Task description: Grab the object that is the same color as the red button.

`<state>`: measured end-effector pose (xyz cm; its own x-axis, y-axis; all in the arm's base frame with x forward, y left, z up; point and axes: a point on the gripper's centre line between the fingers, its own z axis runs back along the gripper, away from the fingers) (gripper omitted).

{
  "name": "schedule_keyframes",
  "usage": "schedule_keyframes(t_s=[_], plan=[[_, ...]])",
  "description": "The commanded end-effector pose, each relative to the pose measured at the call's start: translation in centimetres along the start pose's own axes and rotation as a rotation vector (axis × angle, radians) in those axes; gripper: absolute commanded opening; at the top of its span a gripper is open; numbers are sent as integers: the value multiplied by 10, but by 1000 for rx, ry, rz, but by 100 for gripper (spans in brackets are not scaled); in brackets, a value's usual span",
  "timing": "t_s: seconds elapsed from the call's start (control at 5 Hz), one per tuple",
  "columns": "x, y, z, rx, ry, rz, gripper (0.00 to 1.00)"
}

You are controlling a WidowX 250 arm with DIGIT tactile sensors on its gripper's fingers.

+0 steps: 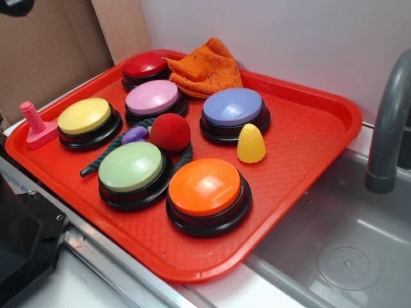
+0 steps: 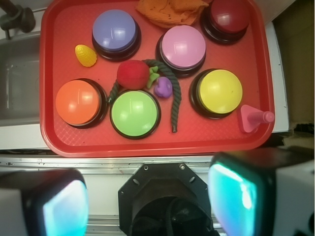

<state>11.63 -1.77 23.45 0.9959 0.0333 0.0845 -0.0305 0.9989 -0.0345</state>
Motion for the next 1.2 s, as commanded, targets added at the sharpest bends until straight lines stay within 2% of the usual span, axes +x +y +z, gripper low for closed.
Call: schedule_keyframes(t_s=[0.0, 0.4, 0.6, 1.0], plan=[[0, 0, 0, 0, 0, 0, 100], [38, 8, -46, 43, -36, 118, 100], [60, 10, -77, 96, -51, 188, 100], [87, 8, -126, 132, -41, 346, 100]])
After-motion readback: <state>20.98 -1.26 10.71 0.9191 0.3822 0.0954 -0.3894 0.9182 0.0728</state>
